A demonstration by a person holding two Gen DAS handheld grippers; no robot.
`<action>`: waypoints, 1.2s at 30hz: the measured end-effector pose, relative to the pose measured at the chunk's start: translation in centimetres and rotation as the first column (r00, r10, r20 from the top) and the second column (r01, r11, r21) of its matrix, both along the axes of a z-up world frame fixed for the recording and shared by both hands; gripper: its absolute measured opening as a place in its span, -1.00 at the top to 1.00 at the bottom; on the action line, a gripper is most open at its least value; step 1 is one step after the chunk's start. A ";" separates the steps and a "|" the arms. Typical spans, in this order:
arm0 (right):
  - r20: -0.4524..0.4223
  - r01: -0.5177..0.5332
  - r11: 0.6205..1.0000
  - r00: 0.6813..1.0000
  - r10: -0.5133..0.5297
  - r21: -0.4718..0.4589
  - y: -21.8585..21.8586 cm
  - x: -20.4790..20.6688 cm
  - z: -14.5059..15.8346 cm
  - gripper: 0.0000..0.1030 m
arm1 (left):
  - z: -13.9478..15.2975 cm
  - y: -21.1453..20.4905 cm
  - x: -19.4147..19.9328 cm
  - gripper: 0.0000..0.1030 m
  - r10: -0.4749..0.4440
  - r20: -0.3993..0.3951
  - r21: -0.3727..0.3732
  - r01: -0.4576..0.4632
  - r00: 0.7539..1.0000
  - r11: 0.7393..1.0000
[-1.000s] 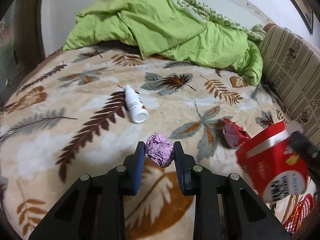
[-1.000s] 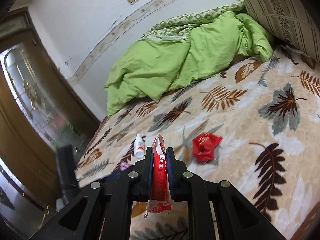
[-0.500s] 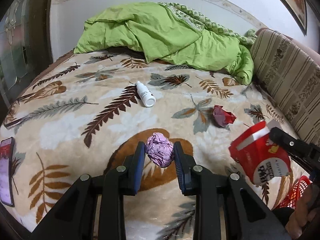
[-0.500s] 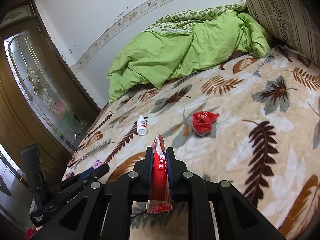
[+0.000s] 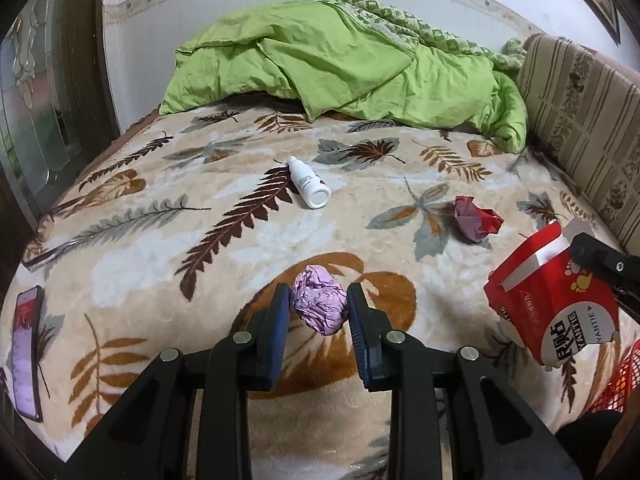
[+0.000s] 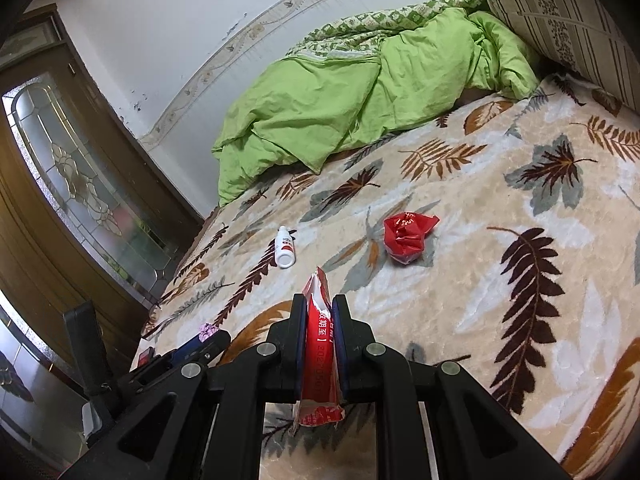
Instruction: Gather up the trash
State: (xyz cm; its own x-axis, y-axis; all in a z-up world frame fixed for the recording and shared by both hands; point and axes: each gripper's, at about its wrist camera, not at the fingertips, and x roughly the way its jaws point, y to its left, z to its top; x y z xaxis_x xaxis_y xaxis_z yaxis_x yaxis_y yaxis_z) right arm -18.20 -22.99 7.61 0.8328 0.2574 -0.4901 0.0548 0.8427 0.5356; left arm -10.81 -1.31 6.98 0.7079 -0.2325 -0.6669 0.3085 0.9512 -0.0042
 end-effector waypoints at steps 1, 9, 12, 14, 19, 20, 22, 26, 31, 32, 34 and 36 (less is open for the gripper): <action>0.000 -0.001 1.000 1.000 0.001 0.000 0.0 0.0 0.0 0.74 | -0.1 -0.1 0.0 0.46 -0.001 0.000 0.004 0.001 1.000 1.000; -0.003 -0.002 1.000 1.000 0.002 0.001 -0.1 0.1 0.0 0.74 | -0.1 -0.7 -0.2 0.46 -0.010 0.021 0.034 0.010 1.000 0.999; -0.004 -0.003 1.000 1.000 0.003 -0.003 0.0 0.1 -0.1 0.74 | -0.1 -0.7 -0.3 0.46 -0.010 0.022 0.036 0.010 1.000 0.999; -0.004 -0.002 1.000 1.000 0.002 0.000 0.0 0.1 -0.1 0.74 | -0.1 -0.7 -0.3 0.46 -0.011 0.022 0.038 0.010 1.000 0.999; -0.004 -0.001 1.000 1.000 0.001 0.000 0.0 0.1 -0.1 0.74 | -0.1 -0.8 -0.3 0.46 -0.014 0.025 0.041 0.013 1.000 0.999; -0.004 -0.002 1.000 1.000 0.002 0.001 0.0 0.1 -0.1 0.74 | -0.2 -0.8 -0.3 0.46 -0.016 0.026 0.043 0.015 1.000 0.999; -0.004 -0.003 1.000 1.000 0.003 0.000 -0.1 0.1 0.0 0.74 | -0.2 -0.8 -0.3 0.46 -0.017 0.025 0.043 0.016 1.000 0.999; -0.004 -0.003 1.000 1.000 0.003 0.000 -0.1 0.1 0.0 0.74 | -0.2 -1.0 -0.5 0.46 -0.014 0.025 0.042 0.013 1.000 0.999; -0.004 -0.004 1.000 1.000 0.004 0.000 -0.1 0.1 0.0 0.74 | -0.2 -1.0 -0.5 0.46 -0.014 0.026 0.045 0.013 1.000 0.999; -0.003 -0.004 1.000 1.000 0.004 0.001 -0.1 0.1 0.0 0.74 | -0.2 -1.0 -0.5 0.46 -0.015 0.027 0.045 0.013 1.000 0.999; -0.004 -0.004 1.000 1.000 0.004 0.000 -0.1 0.1 0.0 0.74 | -0.2 -1.0 -0.5 0.46 -0.015 0.027 0.047 0.014 1.000 0.999; -0.004 -0.005 1.000 1.000 0.005 0.001 -0.1 0.1 0.0 0.74 | -0.2 -1.1 -0.5 0.46 -0.015 0.026 0.046 0.013 1.000 0.999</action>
State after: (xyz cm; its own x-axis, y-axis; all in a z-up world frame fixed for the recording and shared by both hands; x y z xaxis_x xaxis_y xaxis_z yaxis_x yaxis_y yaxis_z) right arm -18.09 -23.12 7.59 0.8295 0.2619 -0.4933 0.0526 0.8426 0.5359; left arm -11.35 -2.39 6.77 0.7224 -0.2121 -0.6582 0.3211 0.9459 0.0477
